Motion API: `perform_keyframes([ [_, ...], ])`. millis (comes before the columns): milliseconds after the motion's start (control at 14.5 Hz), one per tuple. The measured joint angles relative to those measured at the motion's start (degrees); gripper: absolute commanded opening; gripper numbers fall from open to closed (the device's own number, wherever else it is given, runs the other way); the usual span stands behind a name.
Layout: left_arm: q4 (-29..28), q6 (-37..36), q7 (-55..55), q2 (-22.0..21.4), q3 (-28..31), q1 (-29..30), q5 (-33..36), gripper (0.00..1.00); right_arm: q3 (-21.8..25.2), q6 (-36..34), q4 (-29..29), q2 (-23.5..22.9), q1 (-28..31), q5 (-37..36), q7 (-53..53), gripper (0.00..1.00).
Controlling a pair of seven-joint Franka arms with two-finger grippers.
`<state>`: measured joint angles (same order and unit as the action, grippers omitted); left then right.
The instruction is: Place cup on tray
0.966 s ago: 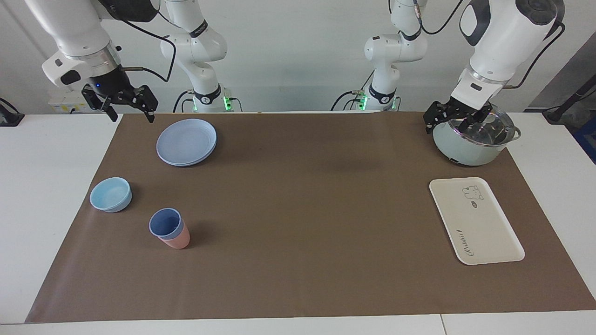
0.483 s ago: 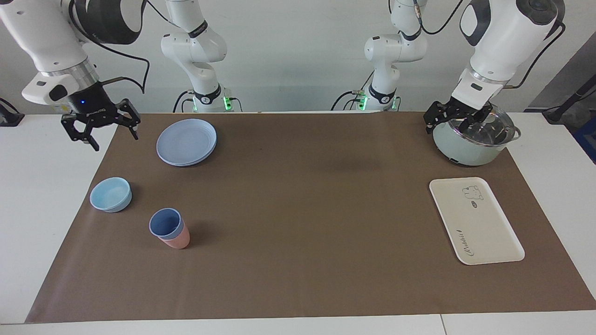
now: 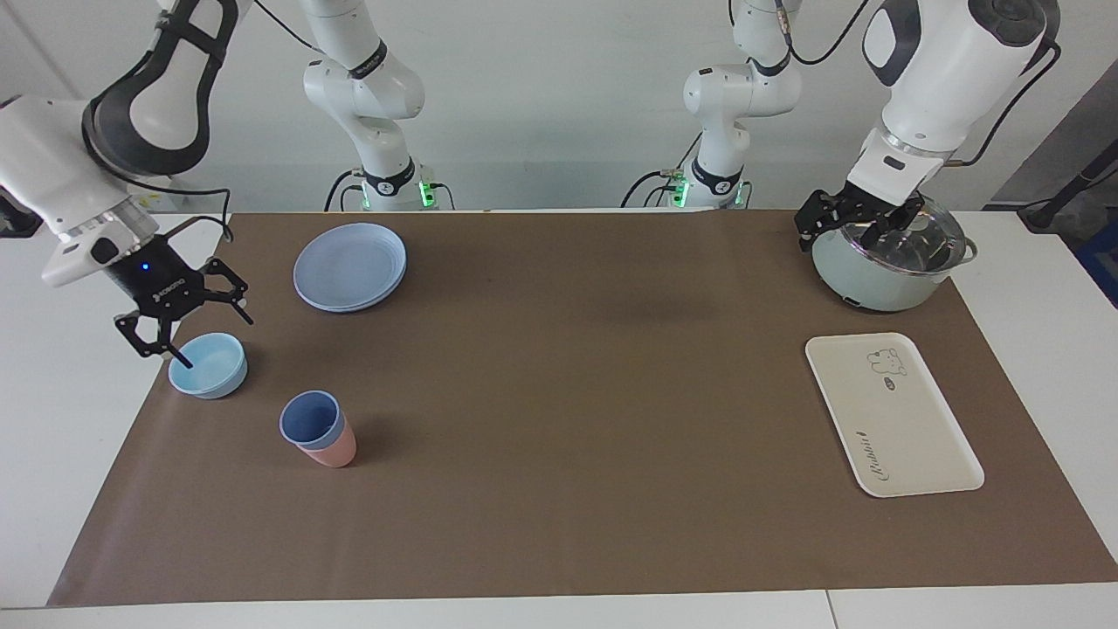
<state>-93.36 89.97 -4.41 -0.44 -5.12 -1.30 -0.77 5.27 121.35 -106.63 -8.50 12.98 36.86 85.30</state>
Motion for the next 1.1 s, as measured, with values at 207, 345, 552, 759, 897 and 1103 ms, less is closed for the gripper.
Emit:
perform_keyframes([
  [207,0.0,0.0,0.0,0.0,0.0,0.1,0.0,1.00,0.0,-0.1,0.1,-6.6,1.0,12.4,10.1,1.00],
  [345,0.0,0.0,0.0,0.0,0.0,0.1,0.0,1.00,0.0,-1.1,0.1,-11.3,1.3,20.7,17.6,1.00],
  [552,0.0,0.0,0.0,0.0,0.0,0.1,0.0,1.00,-0.6,-1.4,0.6,-16.3,1.0,28.7,24.1,1.00],
  [759,0.0,0.0,0.0,0.0,0.0,0.1,0.0,1.00,-1.0,-1.5,1.0,-17.7,-0.1,33.1,27.1,1.00],
  [897,0.0,0.0,0.0,0.0,0.0,0.1,0.0,1.00,-1.0,-1.5,1.1,-17.9,-0.9,36.4,29.5,1.00],
  [1103,0.0,0.0,0.0,0.0,0.0,0.1,0.0,1.00,-1.0,-1.4,1.3,-17.9,-1.7,39.8,30.9,1.00],
])
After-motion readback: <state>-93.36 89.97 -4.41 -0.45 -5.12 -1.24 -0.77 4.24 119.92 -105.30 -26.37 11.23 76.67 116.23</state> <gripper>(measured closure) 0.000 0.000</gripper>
